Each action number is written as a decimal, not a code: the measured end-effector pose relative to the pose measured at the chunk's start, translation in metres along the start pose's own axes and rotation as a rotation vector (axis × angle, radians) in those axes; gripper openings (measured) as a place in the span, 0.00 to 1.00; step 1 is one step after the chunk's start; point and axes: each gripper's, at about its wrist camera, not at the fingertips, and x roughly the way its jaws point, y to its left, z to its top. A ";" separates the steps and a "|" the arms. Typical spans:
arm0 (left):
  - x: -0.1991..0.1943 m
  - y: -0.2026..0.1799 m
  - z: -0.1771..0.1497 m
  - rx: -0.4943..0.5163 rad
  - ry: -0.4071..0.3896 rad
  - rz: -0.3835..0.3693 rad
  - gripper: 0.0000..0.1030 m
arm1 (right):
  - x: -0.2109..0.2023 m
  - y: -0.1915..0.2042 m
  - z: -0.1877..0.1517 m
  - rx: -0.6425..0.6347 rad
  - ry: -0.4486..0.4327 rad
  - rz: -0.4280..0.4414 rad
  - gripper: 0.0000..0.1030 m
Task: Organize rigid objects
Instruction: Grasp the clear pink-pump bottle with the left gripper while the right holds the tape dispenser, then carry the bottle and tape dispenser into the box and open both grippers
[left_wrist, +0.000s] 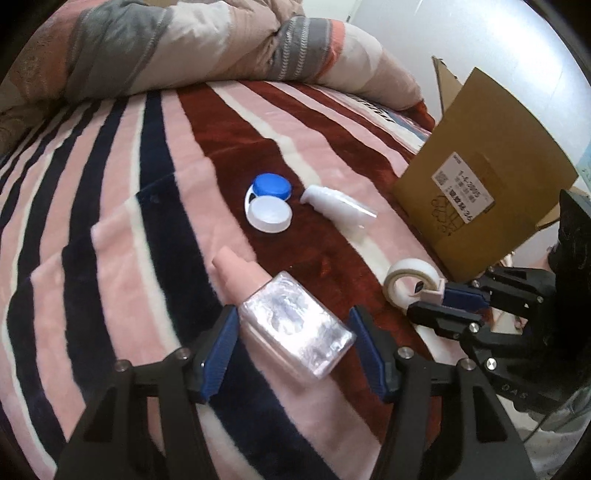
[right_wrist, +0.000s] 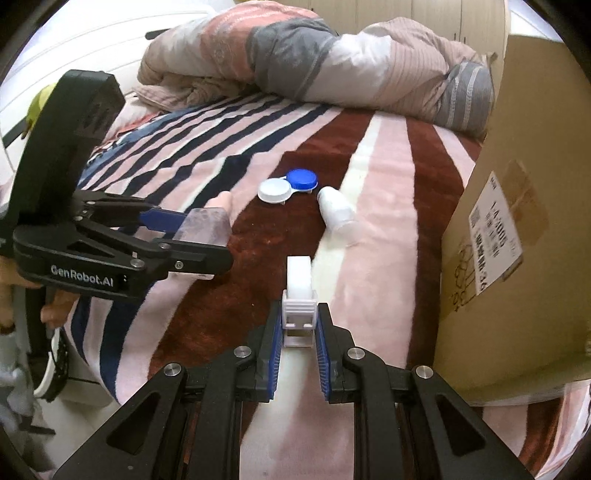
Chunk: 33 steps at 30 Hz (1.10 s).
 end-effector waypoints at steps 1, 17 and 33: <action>0.001 -0.001 0.000 -0.010 -0.008 0.009 0.57 | 0.002 0.000 0.000 0.000 0.003 0.000 0.12; -0.001 0.000 -0.001 0.001 -0.027 0.046 0.27 | 0.002 -0.004 0.005 0.012 -0.026 0.030 0.12; -0.060 -0.016 0.012 0.024 -0.131 0.101 0.27 | -0.044 0.002 0.028 -0.019 -0.160 0.085 0.12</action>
